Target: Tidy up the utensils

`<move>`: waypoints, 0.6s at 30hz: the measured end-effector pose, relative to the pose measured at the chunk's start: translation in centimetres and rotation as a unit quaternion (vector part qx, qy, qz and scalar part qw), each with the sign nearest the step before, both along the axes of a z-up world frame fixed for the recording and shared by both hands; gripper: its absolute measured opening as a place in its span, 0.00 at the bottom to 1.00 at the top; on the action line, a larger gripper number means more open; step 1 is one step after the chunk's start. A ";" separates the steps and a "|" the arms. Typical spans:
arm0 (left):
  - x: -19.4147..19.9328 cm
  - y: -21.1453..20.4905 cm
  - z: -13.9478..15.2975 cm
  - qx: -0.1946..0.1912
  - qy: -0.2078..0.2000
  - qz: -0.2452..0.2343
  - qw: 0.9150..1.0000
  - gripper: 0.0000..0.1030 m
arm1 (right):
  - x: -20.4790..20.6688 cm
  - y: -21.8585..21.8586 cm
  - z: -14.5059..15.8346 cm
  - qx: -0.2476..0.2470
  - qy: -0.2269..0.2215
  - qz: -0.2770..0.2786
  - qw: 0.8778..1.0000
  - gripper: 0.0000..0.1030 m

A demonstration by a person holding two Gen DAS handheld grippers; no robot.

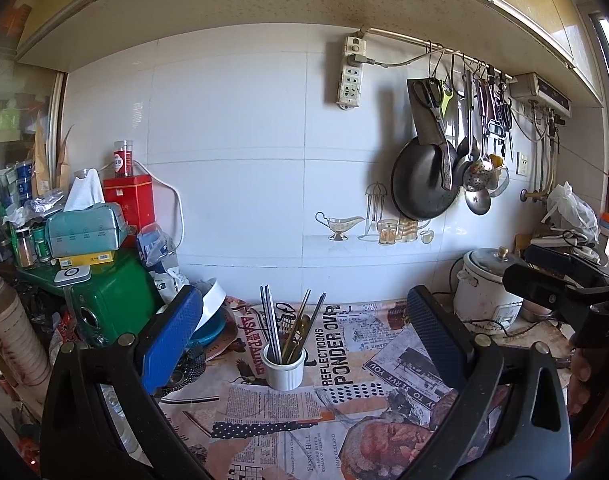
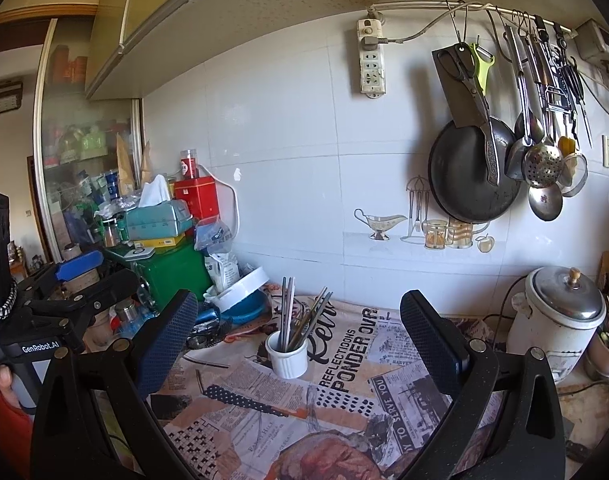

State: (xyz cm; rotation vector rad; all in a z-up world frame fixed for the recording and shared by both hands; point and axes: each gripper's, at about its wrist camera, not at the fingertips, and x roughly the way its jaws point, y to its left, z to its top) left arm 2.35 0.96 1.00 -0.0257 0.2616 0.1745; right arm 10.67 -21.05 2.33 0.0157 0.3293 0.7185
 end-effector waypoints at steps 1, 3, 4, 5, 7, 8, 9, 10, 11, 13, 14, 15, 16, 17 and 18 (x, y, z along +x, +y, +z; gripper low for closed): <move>0.1 0.0 0.0 0.001 0.001 -0.001 1.000 0.99 | 0.1 0.0 0.0 -0.001 0.001 0.000 1.000 0.98; 0.2 0.0 -0.1 0.001 0.002 -0.002 1.000 0.99 | 0.2 0.0 0.0 -0.001 0.003 -0.002 1.000 0.98; 0.3 0.0 -0.1 0.000 0.002 -0.003 1.000 0.99 | 0.2 0.0 -0.1 -0.002 0.004 -0.002 1.000 0.98; 0.3 0.1 -0.2 -0.001 0.002 -0.004 1.000 0.99 | 0.3 0.1 -0.1 -0.002 0.005 -0.002 1.000 0.98; 0.4 0.1 -0.2 -0.001 0.002 -0.005 1.000 0.99 | 0.3 0.1 -0.1 -0.002 0.006 -0.003 1.000 0.98; 0.5 0.1 -0.2 -0.002 0.002 -0.006 1.000 0.99 | 0.3 0.1 -0.1 -0.002 0.006 -0.004 1.000 0.98; 0.5 0.2 -0.2 -0.002 0.003 -0.007 1.000 0.99 | 0.4 0.1 -0.1 -0.002 0.007 -0.004 1.000 0.98; 0.6 0.3 -0.2 -0.002 0.003 -0.008 1.000 0.99 | 0.4 0.0 -0.1 -0.001 0.008 -0.005 1.000 0.98; 0.6 0.3 -0.2 -0.002 0.004 -0.009 1.000 0.99 | 0.4 0.1 -0.2 -0.001 0.009 -0.006 1.000 0.98; 0.7 0.3 -0.2 -0.001 0.004 -0.011 1.000 0.99 | 0.5 0.0 -0.1 0.001 0.010 -0.006 1.000 0.98; 0.7 0.4 -0.2 0.000 0.004 -0.011 1.000 0.99 | 0.5 0.0 -0.1 0.001 0.010 -0.007 1.000 0.98; 0.8 0.4 -0.2 0.000 0.004 -0.012 1.000 0.99 | 0.5 0.0 -0.1 0.001 0.009 -0.008 1.000 0.98; 0.8 0.4 -0.2 0.000 0.004 -0.014 1.000 0.99 | 0.5 0.1 -0.1 0.001 0.008 -0.009 1.000 0.98; 0.8 0.4 -0.2 -0.001 0.004 -0.015 1.000 0.99 | 0.5 0.1 -0.1 0.001 0.007 -0.009 1.000 0.98; 0.9 0.5 -0.2 -0.001 0.003 -0.016 1.000 0.99 | 0.4 0.1 0.0 0.002 0.006 -0.010 1.000 0.98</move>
